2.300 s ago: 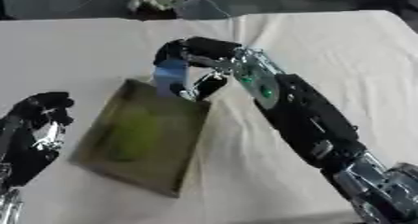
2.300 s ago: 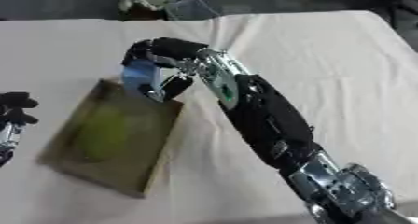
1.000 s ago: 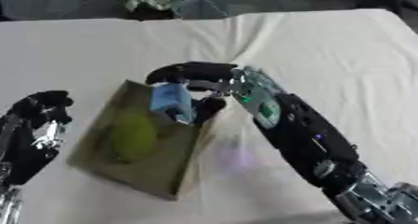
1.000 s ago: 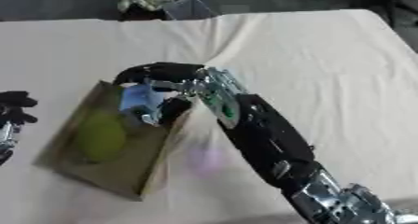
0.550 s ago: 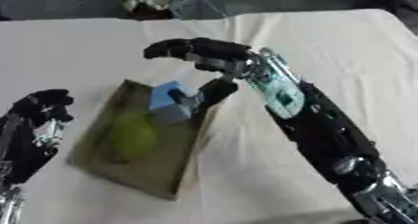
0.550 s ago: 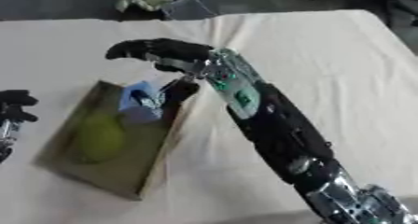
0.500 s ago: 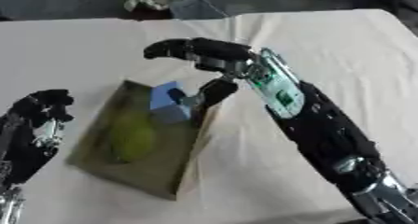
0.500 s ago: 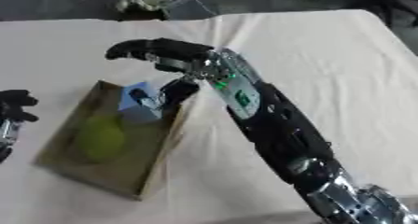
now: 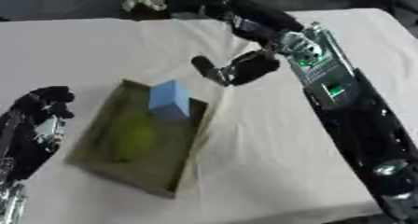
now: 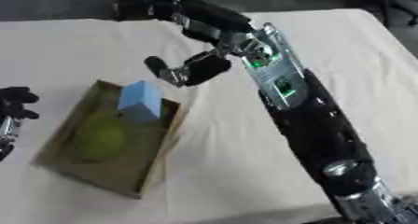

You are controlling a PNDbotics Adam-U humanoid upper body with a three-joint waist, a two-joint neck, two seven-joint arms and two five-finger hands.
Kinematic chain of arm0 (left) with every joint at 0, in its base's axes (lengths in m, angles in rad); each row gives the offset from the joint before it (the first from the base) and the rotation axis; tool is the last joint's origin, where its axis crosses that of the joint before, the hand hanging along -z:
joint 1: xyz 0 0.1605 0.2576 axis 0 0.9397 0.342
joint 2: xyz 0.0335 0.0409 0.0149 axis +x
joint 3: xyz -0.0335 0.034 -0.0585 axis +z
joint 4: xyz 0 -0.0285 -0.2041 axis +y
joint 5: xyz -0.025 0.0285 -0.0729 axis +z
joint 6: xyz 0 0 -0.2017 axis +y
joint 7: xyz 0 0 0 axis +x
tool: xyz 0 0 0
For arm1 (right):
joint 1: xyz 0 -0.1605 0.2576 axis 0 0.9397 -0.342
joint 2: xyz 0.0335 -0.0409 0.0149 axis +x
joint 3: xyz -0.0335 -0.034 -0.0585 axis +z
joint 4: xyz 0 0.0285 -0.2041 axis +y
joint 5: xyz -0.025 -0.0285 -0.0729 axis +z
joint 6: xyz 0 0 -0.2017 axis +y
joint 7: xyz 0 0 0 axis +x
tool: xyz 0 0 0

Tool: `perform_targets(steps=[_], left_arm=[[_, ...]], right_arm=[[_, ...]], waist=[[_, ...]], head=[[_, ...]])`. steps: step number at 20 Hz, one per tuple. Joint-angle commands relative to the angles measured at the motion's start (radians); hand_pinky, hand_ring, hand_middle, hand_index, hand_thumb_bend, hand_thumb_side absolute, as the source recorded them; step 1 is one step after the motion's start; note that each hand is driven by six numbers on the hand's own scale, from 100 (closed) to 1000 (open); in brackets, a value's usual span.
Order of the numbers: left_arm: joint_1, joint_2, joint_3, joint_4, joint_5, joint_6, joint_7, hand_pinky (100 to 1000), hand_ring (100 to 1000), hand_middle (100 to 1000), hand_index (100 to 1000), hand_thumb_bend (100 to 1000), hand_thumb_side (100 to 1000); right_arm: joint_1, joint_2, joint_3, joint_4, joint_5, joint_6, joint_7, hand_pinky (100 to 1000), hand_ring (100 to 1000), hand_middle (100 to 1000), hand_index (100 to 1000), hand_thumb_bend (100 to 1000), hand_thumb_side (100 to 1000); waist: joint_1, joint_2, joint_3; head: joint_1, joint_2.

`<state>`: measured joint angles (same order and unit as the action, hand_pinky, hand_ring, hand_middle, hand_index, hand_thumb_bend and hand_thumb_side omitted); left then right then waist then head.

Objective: Pick up objects on the table and place them in the box.

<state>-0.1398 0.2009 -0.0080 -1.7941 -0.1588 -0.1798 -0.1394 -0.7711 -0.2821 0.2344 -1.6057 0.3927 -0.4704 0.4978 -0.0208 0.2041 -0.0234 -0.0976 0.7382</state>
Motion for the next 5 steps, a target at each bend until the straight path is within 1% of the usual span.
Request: perform_targets(steps=[1,4,5], left_arm=[[-0.004,0.018,0.010,-0.013,0.000,-0.004,-0.004,605,742,636,767,100,541],[-0.004,0.018,0.010,-0.013,0.000,-0.005,-0.005,605,742,636,767,100,541],[-0.003,0.019,0.010,-0.013,-0.001,-0.005,-0.006,607,744,637,766,100,546]], right_arm=[[0.004,-0.037,-0.034,-0.070,0.009,-0.001,-0.036,943,1000,987,1000,100,211],[0.010,-0.040,-0.036,-0.081,0.018,-0.001,-0.045,943,1000,987,1000,100,211],[0.009,-0.042,-0.035,-0.084,0.020,-0.002,-0.046,983,1000,1000,1000,100,100]], waist=[[0.003,-0.017,-0.002],[0.003,-0.017,-0.002],[0.002,-0.017,-0.003]], head=[[0.005,0.002],[0.006,0.002],[0.007,0.003]])
